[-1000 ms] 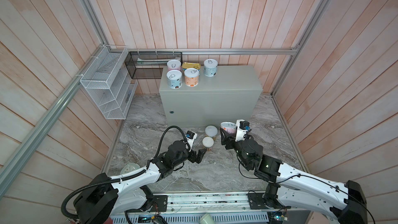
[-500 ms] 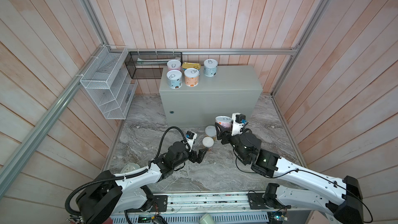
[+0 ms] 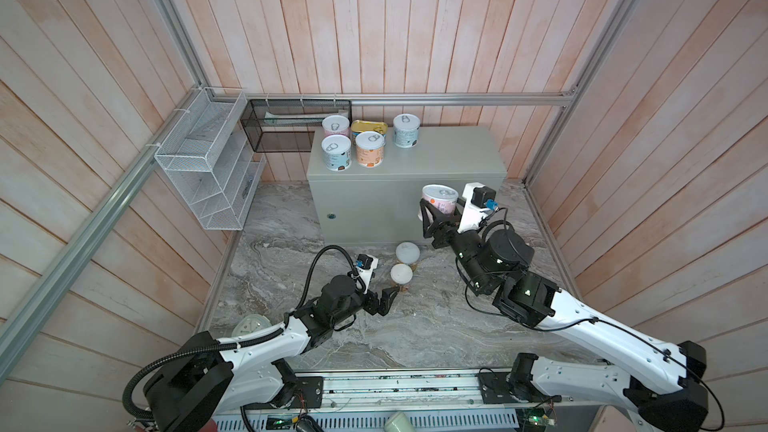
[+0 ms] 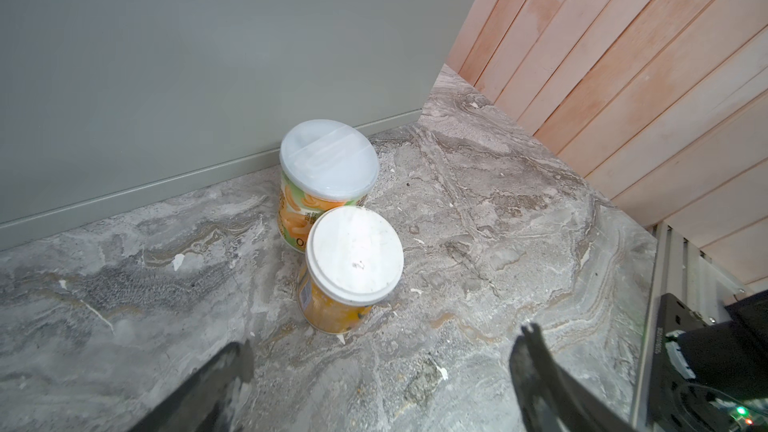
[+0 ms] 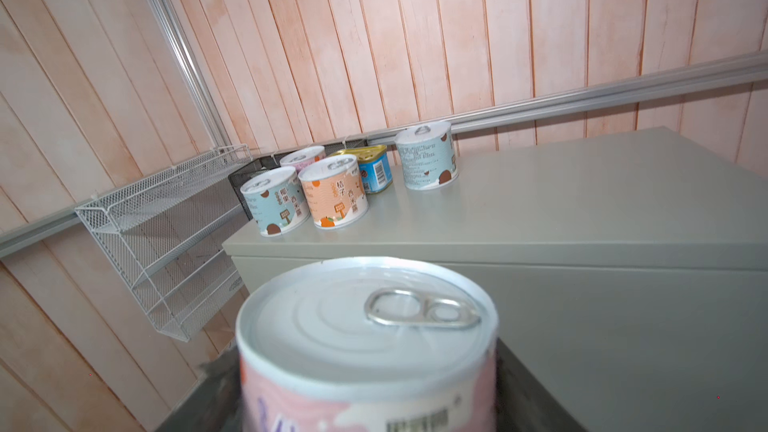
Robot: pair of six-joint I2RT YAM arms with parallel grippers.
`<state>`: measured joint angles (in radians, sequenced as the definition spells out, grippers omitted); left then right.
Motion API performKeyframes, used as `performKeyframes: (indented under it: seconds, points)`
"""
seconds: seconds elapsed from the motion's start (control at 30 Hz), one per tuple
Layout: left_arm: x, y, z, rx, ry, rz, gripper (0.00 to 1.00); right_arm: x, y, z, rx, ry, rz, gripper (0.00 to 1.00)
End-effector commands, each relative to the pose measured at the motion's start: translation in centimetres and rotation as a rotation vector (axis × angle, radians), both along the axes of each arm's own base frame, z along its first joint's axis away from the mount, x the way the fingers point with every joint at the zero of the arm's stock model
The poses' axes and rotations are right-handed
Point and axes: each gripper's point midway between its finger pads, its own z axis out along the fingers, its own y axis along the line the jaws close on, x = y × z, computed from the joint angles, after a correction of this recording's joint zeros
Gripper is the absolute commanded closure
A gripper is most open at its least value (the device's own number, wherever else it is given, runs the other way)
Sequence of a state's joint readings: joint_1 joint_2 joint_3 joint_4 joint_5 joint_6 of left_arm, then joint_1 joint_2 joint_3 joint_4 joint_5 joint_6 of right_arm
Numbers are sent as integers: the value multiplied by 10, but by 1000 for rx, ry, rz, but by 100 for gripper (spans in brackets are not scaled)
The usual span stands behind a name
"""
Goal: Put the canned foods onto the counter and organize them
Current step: 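Raise the pink can with the right gripper toward the cabinet top, then lower the pink can onto the cabinet top beside the other cans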
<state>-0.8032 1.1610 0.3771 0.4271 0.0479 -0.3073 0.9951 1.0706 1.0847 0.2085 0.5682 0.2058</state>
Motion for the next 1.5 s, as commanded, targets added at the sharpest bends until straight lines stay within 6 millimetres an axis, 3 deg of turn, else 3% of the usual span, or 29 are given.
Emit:
performKeyframes:
  seconds: [0.0, 0.27, 0.6, 1.0, 1.27, 1.47]
  points:
    - [3, 4, 7, -15, -30, 24, 0, 2, -12, 47, 28, -99, -49, 33]
    - [12, 13, 3, 48, -76, 74, 0, 9, 2, 107, -23, -249, 7, 31]
    - [16, 15, -4, 68, -68, 96, 0, 45, 7, 138, -65, -337, 36, 31]
    - [15, 25, 2, 18, -101, 142, 0, 104, 9, 145, -88, -353, 50, 31]
    - [18, 25, -2, 33, -96, 151, 0, 156, 14, 133, -51, -298, 108, 31]
    - [18, 19, -5, 29, -76, 130, 0, 178, 24, 122, -66, -303, 106, 31]
